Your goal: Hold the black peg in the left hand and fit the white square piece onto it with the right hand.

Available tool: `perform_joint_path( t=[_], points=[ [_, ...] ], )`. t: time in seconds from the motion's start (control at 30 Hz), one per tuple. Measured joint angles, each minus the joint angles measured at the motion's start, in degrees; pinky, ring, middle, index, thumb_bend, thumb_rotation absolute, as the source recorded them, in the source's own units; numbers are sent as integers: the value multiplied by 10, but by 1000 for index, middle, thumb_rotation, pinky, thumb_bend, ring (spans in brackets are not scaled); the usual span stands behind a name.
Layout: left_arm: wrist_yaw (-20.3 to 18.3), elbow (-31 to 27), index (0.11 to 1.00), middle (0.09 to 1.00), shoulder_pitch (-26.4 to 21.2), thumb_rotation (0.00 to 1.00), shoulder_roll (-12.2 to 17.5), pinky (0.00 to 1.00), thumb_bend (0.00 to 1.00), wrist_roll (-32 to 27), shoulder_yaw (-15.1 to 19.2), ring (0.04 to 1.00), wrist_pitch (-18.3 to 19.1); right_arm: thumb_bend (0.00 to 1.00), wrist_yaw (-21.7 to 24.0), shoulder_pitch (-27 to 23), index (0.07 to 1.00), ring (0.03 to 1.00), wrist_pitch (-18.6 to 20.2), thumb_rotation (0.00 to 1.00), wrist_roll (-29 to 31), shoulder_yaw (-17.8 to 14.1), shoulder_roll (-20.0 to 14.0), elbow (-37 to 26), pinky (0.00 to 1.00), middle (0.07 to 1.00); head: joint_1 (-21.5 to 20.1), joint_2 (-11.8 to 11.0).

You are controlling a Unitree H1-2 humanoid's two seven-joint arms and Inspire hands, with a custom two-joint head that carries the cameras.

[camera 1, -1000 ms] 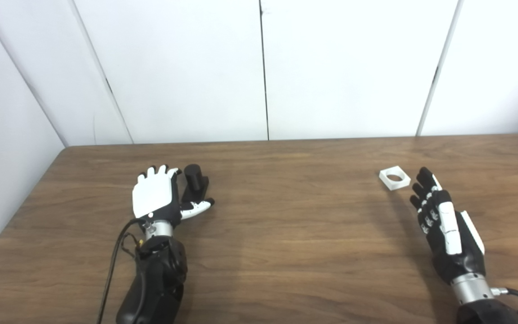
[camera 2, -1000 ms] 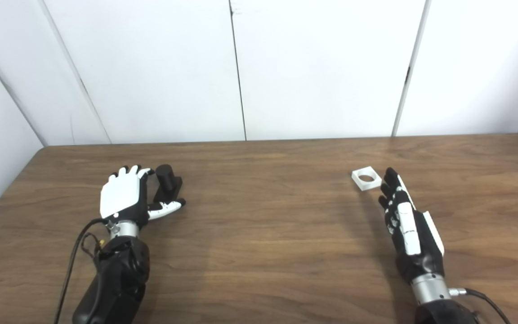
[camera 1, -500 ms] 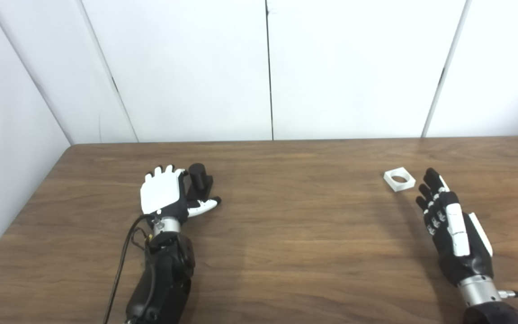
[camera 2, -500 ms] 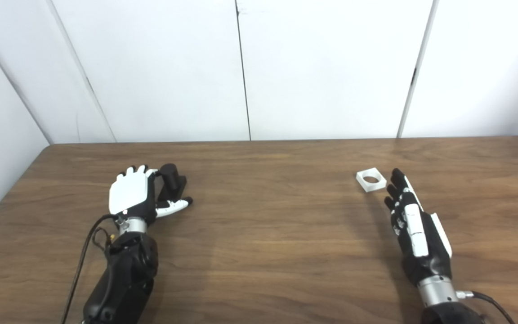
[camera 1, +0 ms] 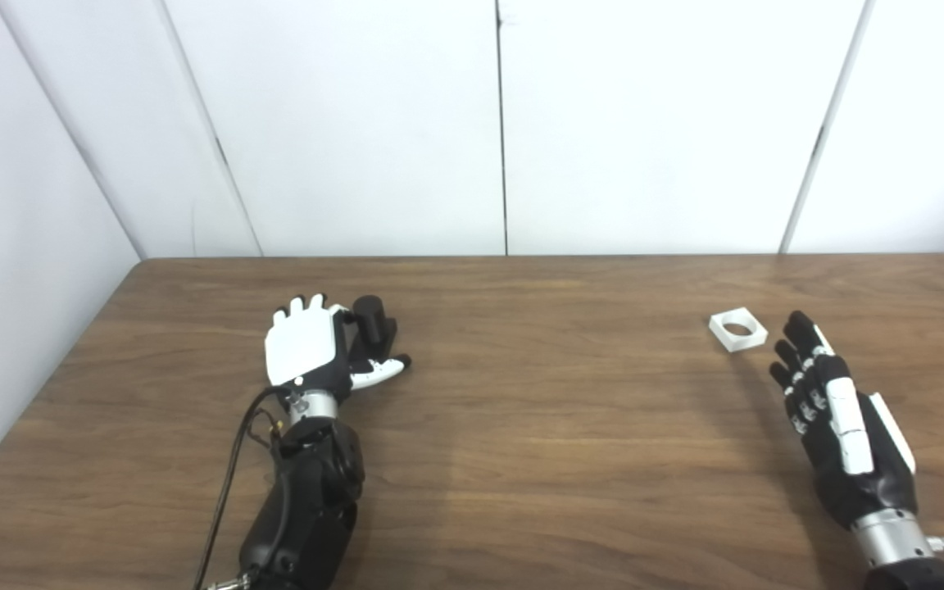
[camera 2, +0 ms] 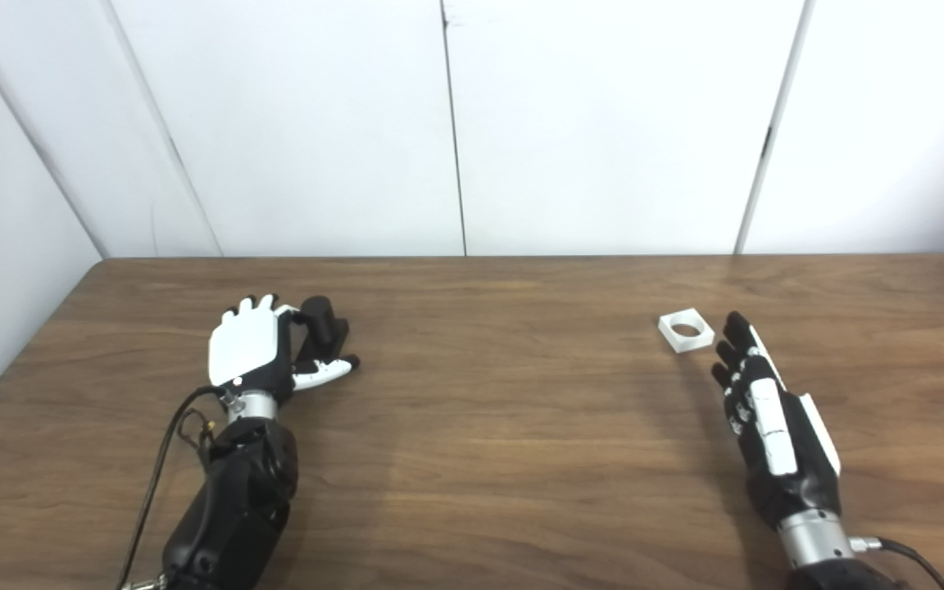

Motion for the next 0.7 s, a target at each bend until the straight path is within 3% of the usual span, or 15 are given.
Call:
perform_joint_path(
  t=[0.2, 0.7],
  points=[
    [13, 1, 592, 934, -3, 408, -1, 977, 792, -11, -4, 998, 0, 604, 3, 0, 975, 1000, 0, 877, 0, 0, -1, 0, 1000, 1000, 3, 4],
    [29, -2, 561, 894, -3, 303, 0, 983, 754, -29, -14, 986, -5, 646, 9, 2, 978, 1000, 0, 841, 0, 0, -4, -2, 1000, 1000, 4, 11]
  ],
)
